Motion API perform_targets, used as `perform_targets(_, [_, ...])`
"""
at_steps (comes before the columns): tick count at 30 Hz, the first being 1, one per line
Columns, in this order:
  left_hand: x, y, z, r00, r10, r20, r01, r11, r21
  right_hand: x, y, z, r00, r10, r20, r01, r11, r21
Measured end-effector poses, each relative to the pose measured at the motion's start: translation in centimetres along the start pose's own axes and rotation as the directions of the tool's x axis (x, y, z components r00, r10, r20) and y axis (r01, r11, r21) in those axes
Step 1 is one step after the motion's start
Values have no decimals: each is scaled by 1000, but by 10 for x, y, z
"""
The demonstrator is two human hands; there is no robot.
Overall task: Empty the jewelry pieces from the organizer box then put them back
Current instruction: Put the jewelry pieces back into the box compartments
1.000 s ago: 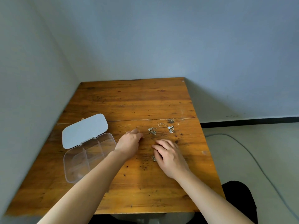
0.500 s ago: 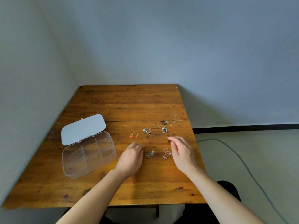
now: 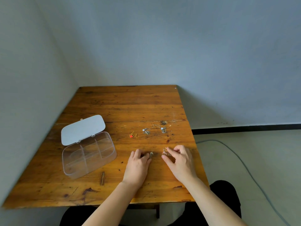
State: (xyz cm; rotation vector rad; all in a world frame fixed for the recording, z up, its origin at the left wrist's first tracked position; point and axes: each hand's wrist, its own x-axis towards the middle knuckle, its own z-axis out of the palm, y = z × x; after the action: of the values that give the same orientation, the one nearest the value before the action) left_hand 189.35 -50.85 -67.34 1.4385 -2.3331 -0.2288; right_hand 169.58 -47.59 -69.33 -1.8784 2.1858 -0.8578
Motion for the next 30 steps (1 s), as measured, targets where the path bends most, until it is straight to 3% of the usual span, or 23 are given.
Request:
perform_targets(5, [2, 3, -3, 994, -108, -20, 105, 988, -116, 2, -6, 1, 998, 16, -59, -9, 994, 110])
perform_targets(10, [5, 0, -7, 988, -143, 60, 150, 978, -143, 4, -11, 1, 999, 31, 12, -32, 992, 121])
perform_targets(14, [7, -1, -17, 966, -225, 128, 254, 920, -298, 9, -10, -4, 989, 6, 147, -10, 999, 30])
perform_targets(17, [7, 0, -28, 927, -331, 176, 375, 806, -458, 13, -11, -11, 984, 13, 178, -22, 999, 48])
perform_targets(20, [6, 1, -36, 860, -455, 231, 486, 592, -642, 15, -16, -14, 977, 10, 214, -22, 998, 54])
perform_targets(24, [5, 1, -43, 804, -513, 300, 521, 365, -772, 16, -22, -10, 973, -23, 228, 4, 996, 85])
perform_targets(27, [4, 0, -48, 792, -526, 311, 507, 282, -815, 19, -23, -7, 974, -45, 222, 21, 994, 110])
perform_targets(30, [5, -4, -57, 807, -524, 273, 471, 291, -833, 22, -26, -8, 974, -36, 222, 20, 997, 72])
